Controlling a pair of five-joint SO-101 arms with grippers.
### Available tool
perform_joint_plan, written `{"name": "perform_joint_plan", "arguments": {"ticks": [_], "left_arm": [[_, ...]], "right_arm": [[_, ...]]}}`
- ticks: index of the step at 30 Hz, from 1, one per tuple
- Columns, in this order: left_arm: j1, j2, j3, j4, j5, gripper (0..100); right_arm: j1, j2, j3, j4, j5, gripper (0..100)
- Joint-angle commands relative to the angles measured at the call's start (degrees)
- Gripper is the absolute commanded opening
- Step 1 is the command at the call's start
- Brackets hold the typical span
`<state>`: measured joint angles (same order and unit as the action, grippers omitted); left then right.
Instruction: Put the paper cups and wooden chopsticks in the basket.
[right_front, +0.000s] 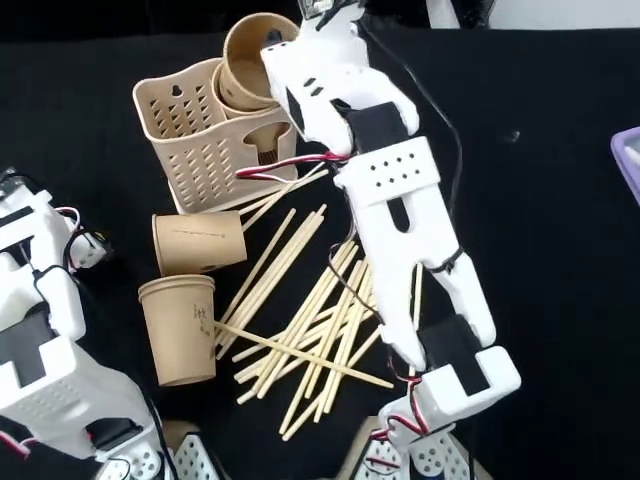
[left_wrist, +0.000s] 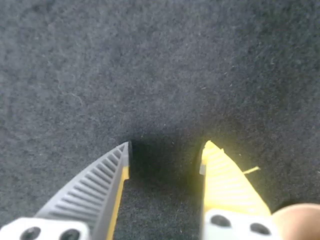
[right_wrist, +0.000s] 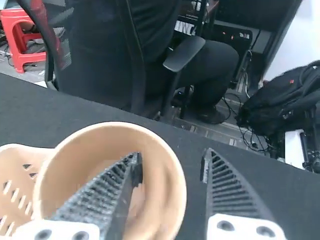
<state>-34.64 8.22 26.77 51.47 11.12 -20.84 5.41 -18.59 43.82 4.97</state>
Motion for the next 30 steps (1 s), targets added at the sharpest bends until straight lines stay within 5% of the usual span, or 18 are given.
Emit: {"name": "perform_joint_plan", "arguments": {"ticks": [1, 8, 22, 30], "left_arm": [[1.5, 0.7, 0.4, -1.1, 0.5, 24], [1.5, 0.7, 0.4, -1.1, 0.5, 24], [1.6, 0.7, 0.4, -1.1, 0.4, 24], [1.3, 0.1, -0.1, -0.4, 0.3, 24]], "right_arm": [[-1.0, -0.9, -5.7, 2.4, -0.3, 19.4], [-1.0, -1.0, -9.4, 9.1, -0.3, 19.4], [-11.1, -14.5, -9.5, 49.2, 0.2, 19.4], [-12.1, -25.5, 2.9, 52.7, 0.1, 19.4]]}}
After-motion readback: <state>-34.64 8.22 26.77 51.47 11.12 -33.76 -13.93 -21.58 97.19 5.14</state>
